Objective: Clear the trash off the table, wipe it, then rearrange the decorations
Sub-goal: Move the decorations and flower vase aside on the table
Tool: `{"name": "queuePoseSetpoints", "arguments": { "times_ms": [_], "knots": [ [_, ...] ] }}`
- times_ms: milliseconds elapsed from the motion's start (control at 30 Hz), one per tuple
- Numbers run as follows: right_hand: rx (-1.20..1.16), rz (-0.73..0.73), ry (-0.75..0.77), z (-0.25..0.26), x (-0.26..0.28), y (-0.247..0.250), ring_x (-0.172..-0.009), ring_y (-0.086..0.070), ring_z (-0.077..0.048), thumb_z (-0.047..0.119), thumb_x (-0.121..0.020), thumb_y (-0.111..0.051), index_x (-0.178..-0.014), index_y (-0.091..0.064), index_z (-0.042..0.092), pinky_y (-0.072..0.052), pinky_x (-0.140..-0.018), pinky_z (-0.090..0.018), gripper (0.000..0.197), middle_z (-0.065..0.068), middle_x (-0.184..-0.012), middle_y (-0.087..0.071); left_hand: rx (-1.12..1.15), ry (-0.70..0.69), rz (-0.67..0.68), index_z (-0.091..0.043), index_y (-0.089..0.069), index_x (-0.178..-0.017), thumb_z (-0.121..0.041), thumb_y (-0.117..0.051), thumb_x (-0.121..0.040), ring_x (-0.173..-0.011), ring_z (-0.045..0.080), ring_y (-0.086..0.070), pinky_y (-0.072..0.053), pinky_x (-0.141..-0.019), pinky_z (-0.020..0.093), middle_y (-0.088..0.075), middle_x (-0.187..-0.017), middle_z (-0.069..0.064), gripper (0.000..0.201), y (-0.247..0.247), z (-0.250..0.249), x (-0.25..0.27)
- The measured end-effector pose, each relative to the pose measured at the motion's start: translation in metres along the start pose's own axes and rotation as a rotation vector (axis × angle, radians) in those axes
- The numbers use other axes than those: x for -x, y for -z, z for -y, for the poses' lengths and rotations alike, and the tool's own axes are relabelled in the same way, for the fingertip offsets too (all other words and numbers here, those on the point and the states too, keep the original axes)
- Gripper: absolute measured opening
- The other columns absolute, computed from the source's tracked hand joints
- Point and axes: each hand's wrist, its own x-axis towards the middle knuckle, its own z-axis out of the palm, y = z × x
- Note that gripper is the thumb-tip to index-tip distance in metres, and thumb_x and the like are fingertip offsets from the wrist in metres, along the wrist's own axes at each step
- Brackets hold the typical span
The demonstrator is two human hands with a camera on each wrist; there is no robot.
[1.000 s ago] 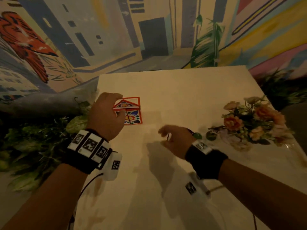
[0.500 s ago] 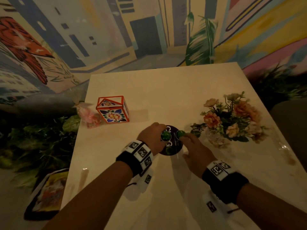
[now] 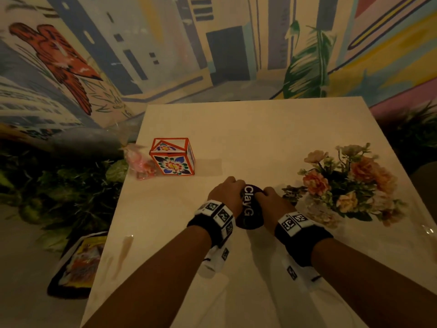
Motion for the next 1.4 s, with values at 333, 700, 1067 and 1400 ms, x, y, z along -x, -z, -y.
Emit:
{"name": "queuePoseSetpoints", "arguments": {
  "times_ms": [333, 700, 1067, 1400],
  "knots": [
    [0.014, -0.023, -0.017, -0.001, -0.004, -0.002, -0.103, -0.058, -0.033, 0.015, -0.094, -0.047, -0.134, -0.035, 0.013, -0.049, -0.087, -0.037, 0.042, -0.014, -0.127, -0.036, -0.036, 0.200, -0.013, -0.013, -0.044, -0.130, -0.004, -0.053, -0.086, -0.113, 0.034, -0.052, -0.047, -0.093, 0.041, -0.044, -0.130, 0.012, 0.046, 0.055, 0.044, -0.047],
    [0.020, -0.154, 0.062, 0.036, -0.041, 0.030, -0.115, -0.047, -0.033, 0.021, -0.090, -0.054, -0.133, -0.035, 0.020, -0.046, -0.086, -0.041, 0.047, -0.009, -0.128, -0.039, 0.007, 0.134, -0.026, -0.015, -0.042, -0.131, 0.004, -0.051, -0.083, -0.112, 0.033, -0.052, -0.048, -0.091, 0.041, -0.041, -0.133, 0.010, 0.052, 0.051, 0.055, -0.045],
    [-0.041, -0.126, 0.052, 0.071, -0.106, 0.044, -0.119, -0.043, -0.036, 0.011, -0.093, -0.042, -0.128, -0.041, 0.009, -0.039, -0.096, -0.041, 0.035, -0.016, -0.130, -0.038, 0.082, 0.010, -0.272, -0.017, -0.052, -0.125, -0.009, -0.057, -0.087, -0.113, 0.020, -0.052, -0.042, -0.092, 0.028, -0.047, -0.129, -0.001, 0.039, 0.054, 0.068, 0.032],
    [-0.086, -0.170, 0.006, 0.074, -0.105, 0.034, -0.123, -0.039, -0.036, 0.012, -0.093, -0.040, -0.135, -0.034, 0.011, -0.037, -0.099, -0.042, 0.042, -0.015, -0.136, -0.033, 0.108, 0.029, -0.272, -0.014, -0.064, -0.105, -0.013, -0.065, -0.081, -0.095, 0.023, -0.058, -0.044, -0.081, 0.029, -0.058, -0.111, 0.003, 0.024, 0.036, 0.100, 0.064]
  ]
}}
